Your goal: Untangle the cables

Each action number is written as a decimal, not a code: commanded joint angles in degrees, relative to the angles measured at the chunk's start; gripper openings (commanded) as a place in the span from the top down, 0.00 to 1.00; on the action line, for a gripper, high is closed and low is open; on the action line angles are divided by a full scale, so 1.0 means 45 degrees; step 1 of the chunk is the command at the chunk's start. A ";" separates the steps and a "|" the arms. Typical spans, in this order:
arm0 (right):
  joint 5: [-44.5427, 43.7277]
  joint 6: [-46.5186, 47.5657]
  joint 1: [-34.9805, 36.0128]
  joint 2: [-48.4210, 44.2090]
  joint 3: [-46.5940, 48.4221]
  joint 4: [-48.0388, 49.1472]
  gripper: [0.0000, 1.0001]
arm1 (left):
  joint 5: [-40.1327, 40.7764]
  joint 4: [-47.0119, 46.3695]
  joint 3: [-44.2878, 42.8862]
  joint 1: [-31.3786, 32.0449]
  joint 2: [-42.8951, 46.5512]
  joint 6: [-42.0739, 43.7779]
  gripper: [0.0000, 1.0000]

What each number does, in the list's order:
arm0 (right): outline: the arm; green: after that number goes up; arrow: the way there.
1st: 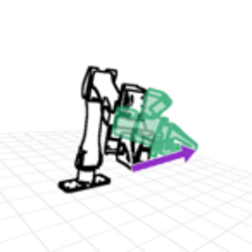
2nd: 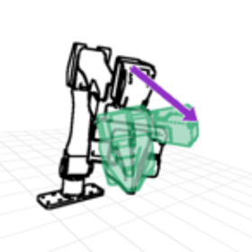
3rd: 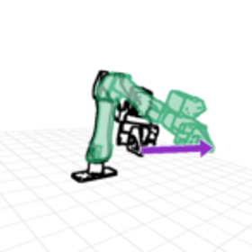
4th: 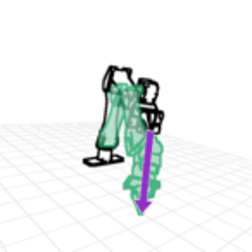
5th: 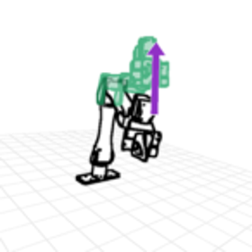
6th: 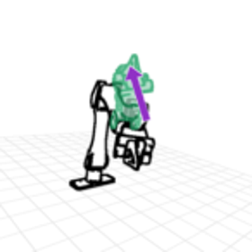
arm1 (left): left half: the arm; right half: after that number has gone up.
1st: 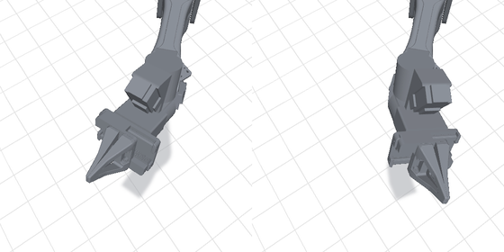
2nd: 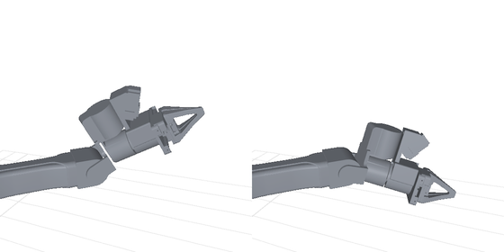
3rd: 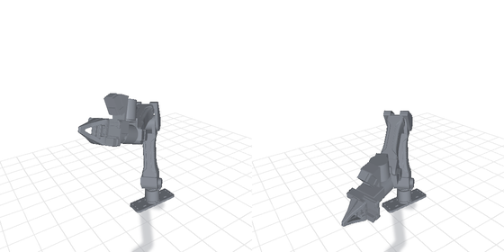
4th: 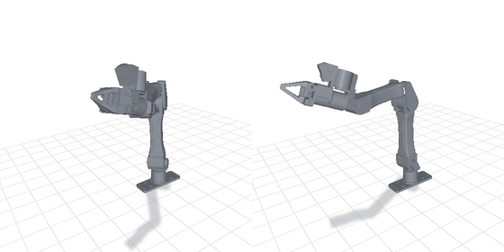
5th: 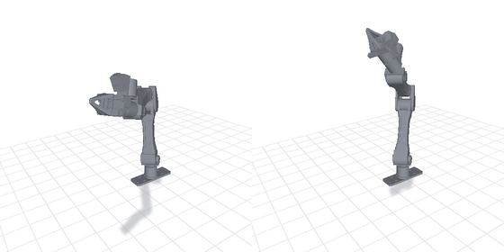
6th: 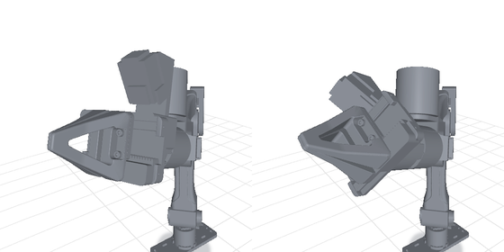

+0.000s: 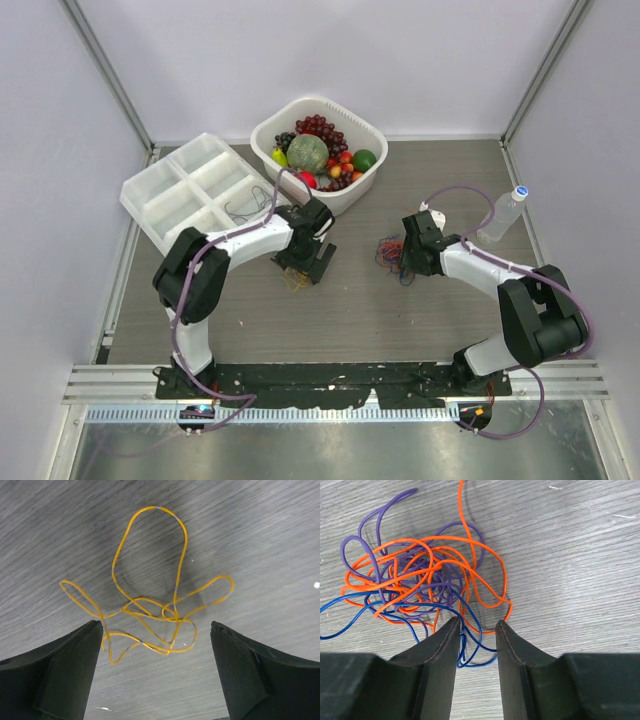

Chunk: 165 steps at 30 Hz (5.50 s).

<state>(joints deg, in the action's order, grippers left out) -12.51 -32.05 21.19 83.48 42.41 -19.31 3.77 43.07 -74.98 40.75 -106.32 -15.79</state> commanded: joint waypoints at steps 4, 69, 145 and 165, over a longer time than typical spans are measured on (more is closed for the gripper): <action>-0.0188 0.0072 -0.0002 -0.0583 -0.0187 0.0287 0.60 | -0.0525 -0.0684 -0.0427 -0.0013 -0.0708 0.0579 0.30; -0.0227 0.3079 -0.0686 0.3243 0.4909 -0.1371 0.58 | -0.5286 -0.0936 -0.1037 -0.4255 0.3606 -0.1002 0.33; 0.5006 0.1538 0.3259 -0.1717 -0.0557 0.5360 0.45 | -0.5523 0.0275 -0.2186 0.1647 0.1164 0.1673 1.00; 0.6447 0.0814 0.2264 -0.4040 -0.2452 0.6673 0.30 | -0.6422 -0.1112 -0.1756 0.0359 0.2454 0.1479 1.00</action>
<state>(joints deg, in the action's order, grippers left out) 11.31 -27.18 33.95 67.94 32.73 5.48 -22.39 43.05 -83.79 44.53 -100.29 -8.71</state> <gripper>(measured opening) 0.693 0.009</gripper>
